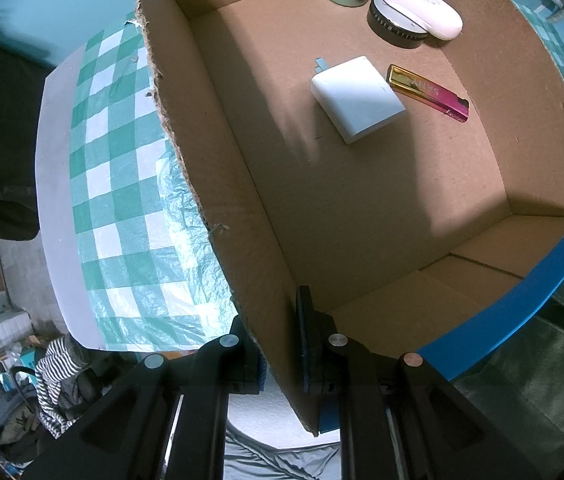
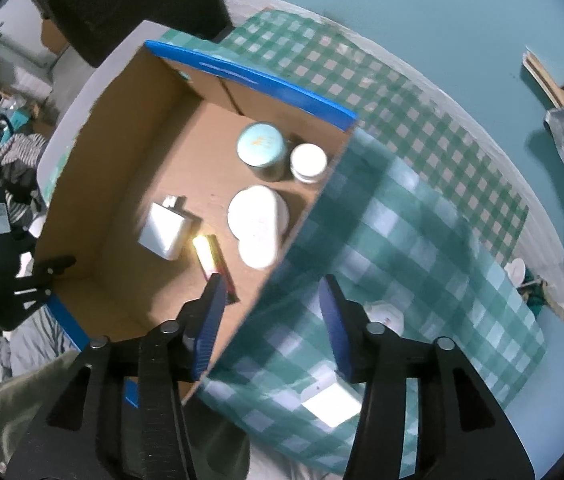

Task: Organize rigid objects
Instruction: 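Move the right gripper to the white hexagonal device and grasp it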

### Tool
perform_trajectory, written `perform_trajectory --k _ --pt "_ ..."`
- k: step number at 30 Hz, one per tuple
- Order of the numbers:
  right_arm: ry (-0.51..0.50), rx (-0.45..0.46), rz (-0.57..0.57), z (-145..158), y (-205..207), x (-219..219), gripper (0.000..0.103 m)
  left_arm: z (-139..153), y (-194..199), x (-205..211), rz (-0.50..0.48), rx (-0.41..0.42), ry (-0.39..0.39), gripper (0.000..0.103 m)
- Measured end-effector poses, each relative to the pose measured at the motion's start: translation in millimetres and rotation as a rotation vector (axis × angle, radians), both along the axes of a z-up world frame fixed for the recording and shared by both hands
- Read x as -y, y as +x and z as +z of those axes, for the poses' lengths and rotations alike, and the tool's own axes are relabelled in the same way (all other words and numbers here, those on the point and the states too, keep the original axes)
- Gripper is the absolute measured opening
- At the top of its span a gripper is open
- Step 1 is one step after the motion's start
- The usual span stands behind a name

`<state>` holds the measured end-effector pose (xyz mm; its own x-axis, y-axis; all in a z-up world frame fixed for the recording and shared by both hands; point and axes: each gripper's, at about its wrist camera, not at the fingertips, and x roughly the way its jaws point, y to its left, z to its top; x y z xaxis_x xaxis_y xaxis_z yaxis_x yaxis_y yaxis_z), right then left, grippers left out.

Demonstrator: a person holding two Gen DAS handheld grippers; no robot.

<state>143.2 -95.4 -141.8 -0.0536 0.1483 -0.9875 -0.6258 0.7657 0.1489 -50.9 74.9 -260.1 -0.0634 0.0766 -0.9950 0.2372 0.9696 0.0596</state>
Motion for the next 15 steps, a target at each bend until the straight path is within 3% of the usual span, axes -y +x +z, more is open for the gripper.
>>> perform_trajectory --k 15 --pt "-0.087 -0.029 -0.166 -31 21 73 0.067 1 -1 2 -0.006 0.002 0.005 0.012"
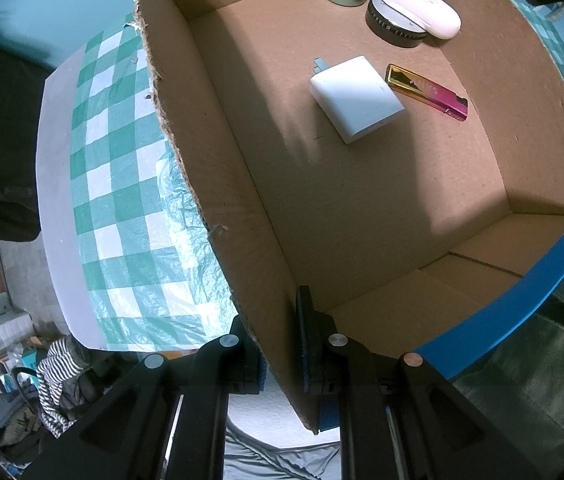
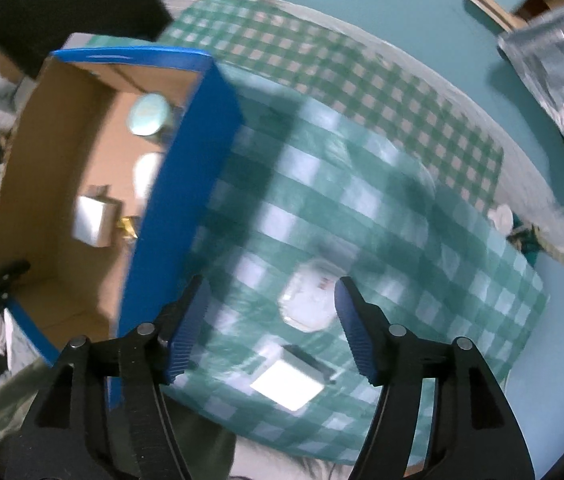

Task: Organize rigid objects
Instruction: 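Move the right gripper to the white hexagonal device and grasp it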

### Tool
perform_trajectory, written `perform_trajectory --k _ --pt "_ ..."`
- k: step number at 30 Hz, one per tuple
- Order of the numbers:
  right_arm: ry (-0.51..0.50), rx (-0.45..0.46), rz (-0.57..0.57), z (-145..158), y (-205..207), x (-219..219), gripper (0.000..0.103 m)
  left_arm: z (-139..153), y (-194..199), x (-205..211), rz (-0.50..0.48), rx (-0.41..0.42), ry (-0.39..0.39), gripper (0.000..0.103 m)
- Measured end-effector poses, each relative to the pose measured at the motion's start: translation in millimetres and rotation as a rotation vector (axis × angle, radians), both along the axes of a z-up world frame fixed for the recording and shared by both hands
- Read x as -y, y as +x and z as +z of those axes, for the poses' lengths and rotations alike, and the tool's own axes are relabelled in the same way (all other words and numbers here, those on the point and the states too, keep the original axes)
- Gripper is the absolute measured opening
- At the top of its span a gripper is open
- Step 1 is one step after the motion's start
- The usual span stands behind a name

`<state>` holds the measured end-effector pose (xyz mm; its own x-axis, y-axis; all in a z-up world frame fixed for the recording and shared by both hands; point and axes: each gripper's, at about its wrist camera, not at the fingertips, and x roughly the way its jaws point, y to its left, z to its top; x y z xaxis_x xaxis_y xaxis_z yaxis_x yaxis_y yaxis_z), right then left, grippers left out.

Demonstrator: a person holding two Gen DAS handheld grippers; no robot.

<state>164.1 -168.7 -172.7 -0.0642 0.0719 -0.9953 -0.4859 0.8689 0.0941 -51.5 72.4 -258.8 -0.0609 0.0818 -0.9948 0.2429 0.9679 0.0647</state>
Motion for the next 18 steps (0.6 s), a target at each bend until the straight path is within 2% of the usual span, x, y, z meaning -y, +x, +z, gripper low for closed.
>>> perform_trajectory --k 8,13,18 --pt "-0.040 -0.070 -0.153 -45 9 39 0.068 0 0 0 0.000 0.000 0.000 0.012" --pt "-0.042 -0.105 -0.247 -74 10 50 0.068 1 -2 2 0.003 0.000 -0.001 0.012" --pt "-0.031 -0.116 -0.317 -91 10 53 0.068 2 -3 2 0.004 0.000 -0.003 0.012"
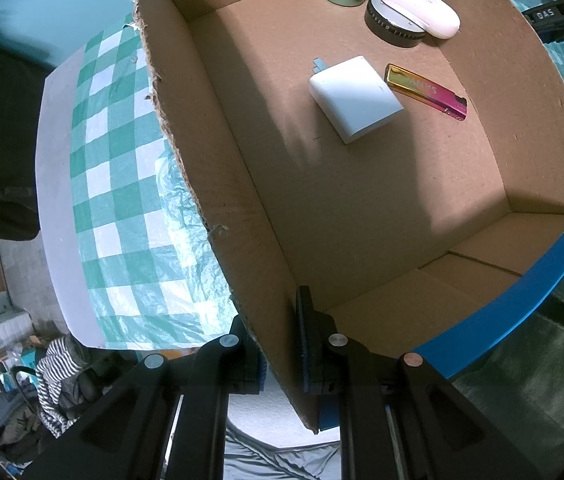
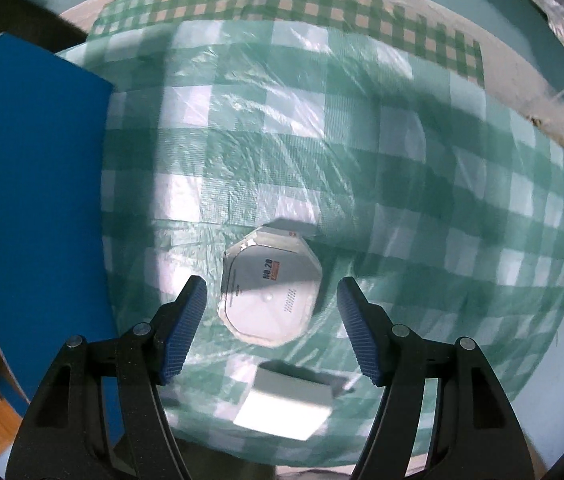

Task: Organize rigid objects
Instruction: 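Move the right gripper to the white hexagonal device and grasp it, then carry the hexagonal device over the box with the right gripper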

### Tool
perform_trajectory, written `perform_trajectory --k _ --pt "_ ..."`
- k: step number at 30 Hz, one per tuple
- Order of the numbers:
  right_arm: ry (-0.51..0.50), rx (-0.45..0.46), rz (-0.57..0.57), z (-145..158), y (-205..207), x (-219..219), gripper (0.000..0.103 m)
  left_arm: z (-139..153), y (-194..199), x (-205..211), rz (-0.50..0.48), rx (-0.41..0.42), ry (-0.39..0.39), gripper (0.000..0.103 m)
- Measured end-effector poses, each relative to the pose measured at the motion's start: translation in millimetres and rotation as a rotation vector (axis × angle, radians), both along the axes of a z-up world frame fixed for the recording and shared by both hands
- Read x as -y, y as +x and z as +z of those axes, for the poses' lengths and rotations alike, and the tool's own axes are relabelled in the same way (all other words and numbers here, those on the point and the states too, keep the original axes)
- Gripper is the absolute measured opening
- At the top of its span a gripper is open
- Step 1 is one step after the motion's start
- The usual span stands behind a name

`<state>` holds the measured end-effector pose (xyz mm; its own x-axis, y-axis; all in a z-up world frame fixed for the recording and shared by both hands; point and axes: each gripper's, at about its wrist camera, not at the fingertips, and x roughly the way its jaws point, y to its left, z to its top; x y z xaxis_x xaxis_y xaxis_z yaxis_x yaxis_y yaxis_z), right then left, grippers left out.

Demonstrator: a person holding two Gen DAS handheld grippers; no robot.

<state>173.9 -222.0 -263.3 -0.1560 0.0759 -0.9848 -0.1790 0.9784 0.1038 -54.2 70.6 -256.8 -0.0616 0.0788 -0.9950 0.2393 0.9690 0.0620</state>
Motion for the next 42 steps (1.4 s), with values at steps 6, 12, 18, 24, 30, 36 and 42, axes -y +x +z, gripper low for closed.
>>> perform_trajectory --k 6,12,18,24,30,36,42 --pt "-0.020 0.022 -0.087 -10 0 2 0.067 -2 -1 0 -0.004 -0.001 0.001 0.012" --pt "-0.046 0.021 -0.117 -18 -3 0 0.058 -3 -1 -1 -0.005 -0.002 -0.002 0.012" --pt "-0.065 0.039 -0.095 -16 -6 -4 0.053 -5 -2 -1 -0.009 -0.003 -0.005 0.012" --pt "-0.058 0.048 -0.010 -2 -21 -16 0.053 -6 -2 -2 -0.008 -0.004 -0.008 0.012" --pt "-0.044 0.070 0.079 18 -30 -24 0.053 -6 -1 -1 -0.014 -0.007 -0.008 0.012" --pt "-0.024 0.100 0.148 45 -41 -31 0.053 -6 -1 0 -0.014 -0.007 -0.008 0.012" --pt "0.000 0.128 0.225 73 -44 -44 0.053 -5 -1 3 -0.022 -0.005 0.000 0.012"
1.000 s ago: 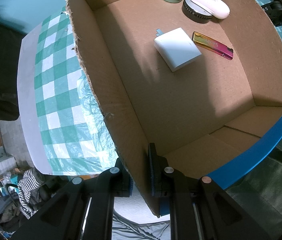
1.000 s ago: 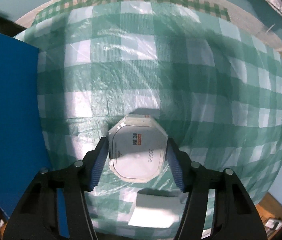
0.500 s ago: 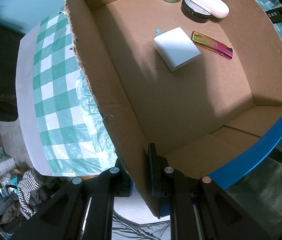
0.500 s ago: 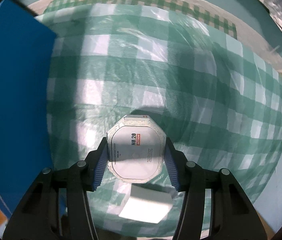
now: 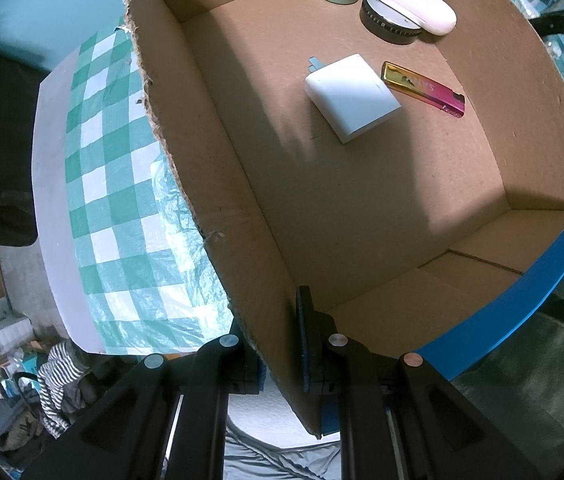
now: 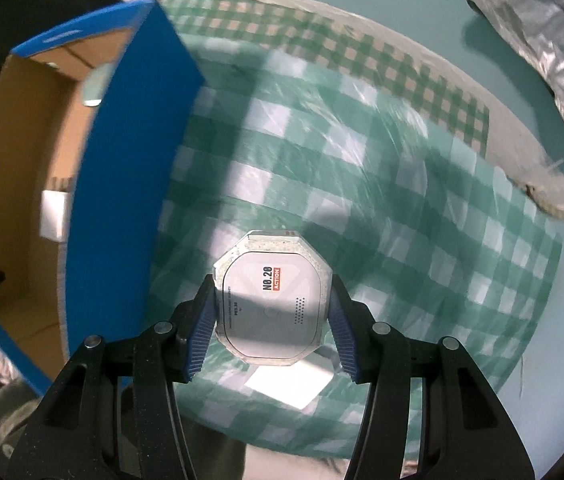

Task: Organize rigid objects
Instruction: 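Carry the hexagonal device over the box with the right gripper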

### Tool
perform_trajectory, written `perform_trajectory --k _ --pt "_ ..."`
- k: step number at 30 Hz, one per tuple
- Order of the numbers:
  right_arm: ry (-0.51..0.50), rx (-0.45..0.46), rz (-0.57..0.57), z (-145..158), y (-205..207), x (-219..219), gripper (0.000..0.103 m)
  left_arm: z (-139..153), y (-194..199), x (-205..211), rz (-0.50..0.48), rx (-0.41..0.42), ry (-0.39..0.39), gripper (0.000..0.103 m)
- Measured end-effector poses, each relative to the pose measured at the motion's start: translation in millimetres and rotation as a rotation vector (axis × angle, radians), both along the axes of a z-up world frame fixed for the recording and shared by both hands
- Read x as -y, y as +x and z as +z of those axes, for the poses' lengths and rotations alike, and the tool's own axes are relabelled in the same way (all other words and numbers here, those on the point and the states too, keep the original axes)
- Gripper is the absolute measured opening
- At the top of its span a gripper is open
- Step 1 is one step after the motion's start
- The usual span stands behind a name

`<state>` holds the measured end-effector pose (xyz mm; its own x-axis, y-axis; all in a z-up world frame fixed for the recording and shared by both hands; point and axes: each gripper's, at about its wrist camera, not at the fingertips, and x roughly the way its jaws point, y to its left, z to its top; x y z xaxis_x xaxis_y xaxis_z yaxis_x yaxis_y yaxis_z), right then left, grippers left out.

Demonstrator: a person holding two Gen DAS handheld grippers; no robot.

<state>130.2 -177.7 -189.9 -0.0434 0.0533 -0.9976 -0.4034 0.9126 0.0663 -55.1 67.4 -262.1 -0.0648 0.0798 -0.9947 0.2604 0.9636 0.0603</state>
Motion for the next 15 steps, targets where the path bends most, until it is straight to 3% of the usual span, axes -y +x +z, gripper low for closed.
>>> perform_trajectory --k 15 --pt "0.060 0.075 0.162 47 6 -51 0.053 4 -1 6 0.003 0.006 0.004 0.012"
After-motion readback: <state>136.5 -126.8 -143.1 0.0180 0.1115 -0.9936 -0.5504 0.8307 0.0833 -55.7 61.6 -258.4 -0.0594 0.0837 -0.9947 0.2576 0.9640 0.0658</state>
